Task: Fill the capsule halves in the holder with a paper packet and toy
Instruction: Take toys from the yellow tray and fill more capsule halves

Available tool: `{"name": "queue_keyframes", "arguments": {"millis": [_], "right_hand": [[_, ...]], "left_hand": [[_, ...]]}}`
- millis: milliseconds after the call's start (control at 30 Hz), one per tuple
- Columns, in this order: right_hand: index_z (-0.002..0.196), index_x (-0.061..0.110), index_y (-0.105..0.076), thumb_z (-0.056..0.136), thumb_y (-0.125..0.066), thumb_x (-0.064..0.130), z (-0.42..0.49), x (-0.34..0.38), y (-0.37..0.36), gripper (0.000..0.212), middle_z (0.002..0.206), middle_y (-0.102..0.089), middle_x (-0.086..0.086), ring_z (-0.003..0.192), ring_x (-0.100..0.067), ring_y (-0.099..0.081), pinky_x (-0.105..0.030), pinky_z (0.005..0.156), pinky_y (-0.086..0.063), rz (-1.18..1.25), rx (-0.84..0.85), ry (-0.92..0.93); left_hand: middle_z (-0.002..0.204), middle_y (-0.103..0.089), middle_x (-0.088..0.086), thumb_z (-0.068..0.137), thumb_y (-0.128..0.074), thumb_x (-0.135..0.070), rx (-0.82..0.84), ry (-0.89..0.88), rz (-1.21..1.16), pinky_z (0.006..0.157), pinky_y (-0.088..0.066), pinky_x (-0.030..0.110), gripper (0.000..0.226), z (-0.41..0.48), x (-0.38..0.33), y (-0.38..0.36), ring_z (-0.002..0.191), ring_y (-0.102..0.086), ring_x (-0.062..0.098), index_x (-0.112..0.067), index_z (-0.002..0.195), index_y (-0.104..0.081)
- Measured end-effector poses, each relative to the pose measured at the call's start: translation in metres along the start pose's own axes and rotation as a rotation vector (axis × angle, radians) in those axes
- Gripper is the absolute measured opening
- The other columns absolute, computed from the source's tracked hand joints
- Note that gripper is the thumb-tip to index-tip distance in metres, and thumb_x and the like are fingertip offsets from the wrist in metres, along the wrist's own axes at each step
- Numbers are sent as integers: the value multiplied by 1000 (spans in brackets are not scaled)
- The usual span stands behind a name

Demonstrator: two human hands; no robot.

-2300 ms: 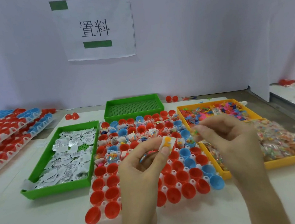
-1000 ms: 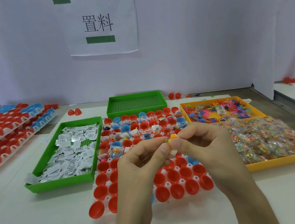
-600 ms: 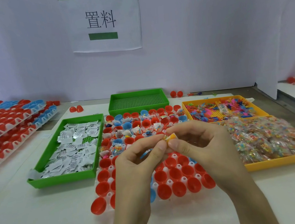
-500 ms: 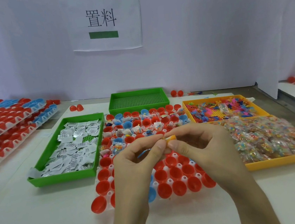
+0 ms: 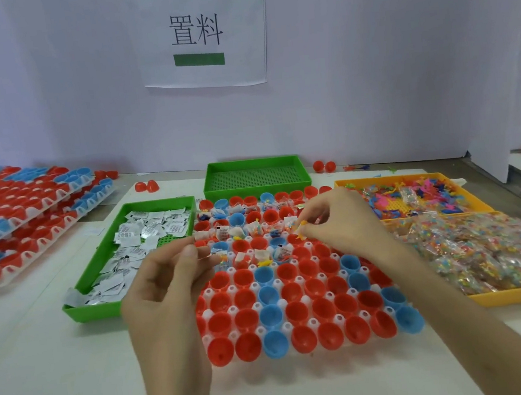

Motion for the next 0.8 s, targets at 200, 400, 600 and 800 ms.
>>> {"name": "queue_keyframes", "arguments": {"millis": [200, 400, 600, 800], "right_hand": [[77, 34, -77, 77, -81, 29, 1, -7, -11, 7, 72, -70, 19, 66, 13, -60, -6, 53, -37, -88, 135, -15], [77, 30, -78, 78, -82, 27, 4, -7, -15, 5, 76, -72, 16, 74, 0, -66, -27, 74, -58, -91, 187, -31], [81, 25, -81, 80, -80, 20, 6, -5, -23, 5, 76, -67, 19, 72, 3, -60, -23, 72, -56, -156, 234, -23], [80, 22, -80, 77, -85, 17, 10, -6, -20, 8, 74, -68, 15, 71, 1, -62, -10, 59, -43, -111, 286, -39]], "left_hand": [[86, -76, 6, 92, -65, -9, 25, -15, 12, 71, -57, 19, 23, -2, 0, -3, 79, -75, 18, -27, 83, -78], [85, -75, 6, 93, -64, -9, 14, -21, 7, 71, -58, 20, 24, -2, 0, -2, 81, -75, 20, -27, 83, -78], [84, -75, 5, 93, -63, -7, 14, -23, 8, 71, -58, 21, 25, -1, 0, -1, 81, -75, 20, -25, 83, -77], [85, -74, 5, 93, -64, -8, 3, -18, 16, 71, -58, 20, 24, -1, 0, 2, 81, -74, 20, -26, 83, -77]]}}
Point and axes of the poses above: each hand's wrist, its own z-axis towards the middle knuckle, its own y-axis out of the back of the hand, x = y × z, the point moved 1 cm from there along z, towards the middle knuckle
